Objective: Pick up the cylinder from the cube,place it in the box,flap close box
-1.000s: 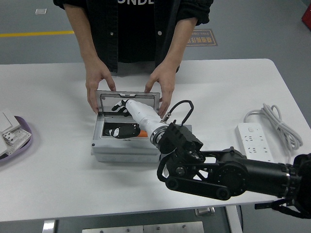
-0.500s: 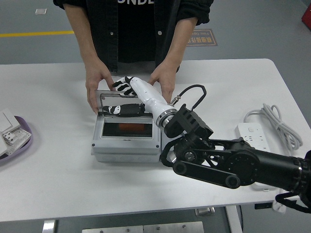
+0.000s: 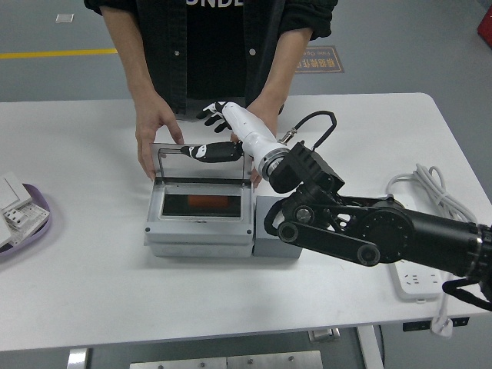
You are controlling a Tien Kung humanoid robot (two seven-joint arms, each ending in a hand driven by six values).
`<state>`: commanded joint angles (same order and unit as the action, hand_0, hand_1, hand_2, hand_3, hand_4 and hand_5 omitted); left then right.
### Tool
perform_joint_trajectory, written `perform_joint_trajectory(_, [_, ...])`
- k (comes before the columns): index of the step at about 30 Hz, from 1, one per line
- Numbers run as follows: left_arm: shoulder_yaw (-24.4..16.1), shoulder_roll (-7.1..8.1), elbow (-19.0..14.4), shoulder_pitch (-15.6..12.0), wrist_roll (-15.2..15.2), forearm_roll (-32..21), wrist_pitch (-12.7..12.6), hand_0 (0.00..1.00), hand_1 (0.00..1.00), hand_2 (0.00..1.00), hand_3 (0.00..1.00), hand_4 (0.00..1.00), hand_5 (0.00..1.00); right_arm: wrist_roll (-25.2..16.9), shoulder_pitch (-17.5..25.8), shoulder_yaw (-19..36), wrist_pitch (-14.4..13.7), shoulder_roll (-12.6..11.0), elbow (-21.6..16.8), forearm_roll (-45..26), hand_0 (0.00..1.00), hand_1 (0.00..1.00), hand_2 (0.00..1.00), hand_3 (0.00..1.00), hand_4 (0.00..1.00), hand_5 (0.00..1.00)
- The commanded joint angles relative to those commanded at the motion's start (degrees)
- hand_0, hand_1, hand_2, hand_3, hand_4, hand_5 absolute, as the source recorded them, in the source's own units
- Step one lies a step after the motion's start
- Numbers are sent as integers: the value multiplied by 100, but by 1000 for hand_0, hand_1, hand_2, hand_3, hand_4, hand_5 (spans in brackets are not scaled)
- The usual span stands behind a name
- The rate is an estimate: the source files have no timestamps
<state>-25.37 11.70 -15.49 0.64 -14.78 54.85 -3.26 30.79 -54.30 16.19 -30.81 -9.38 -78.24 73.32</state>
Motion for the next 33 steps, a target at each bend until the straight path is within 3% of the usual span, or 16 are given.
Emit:
perform_joint_trajectory(7, [-26, -30, -3, 25, -23, 31, 15, 517, 559, 565, 591, 686, 239, -107, 66, -193, -46, -70, -53, -289, 757, 645, 684, 689, 848, 344])
perform_joint_trajectory(14, [-38, -34, 10, -24, -31, 8, -4, 517, 559, 565, 591, 687, 239, 55, 303, -80, -184, -280, -747, -3, 752, 638, 685, 685, 844, 348])
perform_joint_trajectory(21, [-5, -34, 18, -28, -3, -51, -27, 517, 559, 565, 591, 690, 240, 262, 455, -272, -31, -390, -1289, 126, 743, 637, 684, 666, 818, 354])
perform_joint_trajectory(26, [6, -41, 21, -30, 8, -75, -36, 517, 559, 565, 591, 691, 243, 283, 522, -425, 192, -381, -1308, -89, 743, 638, 684, 662, 775, 364])
perform_joint_trajectory(33, [1, -46, 22, -40, 12, -73, -40, 517, 559, 565, 590, 693, 244, 310, 585, -328, 189, -412, -1258, -3, 743, 647, 697, 681, 749, 403])
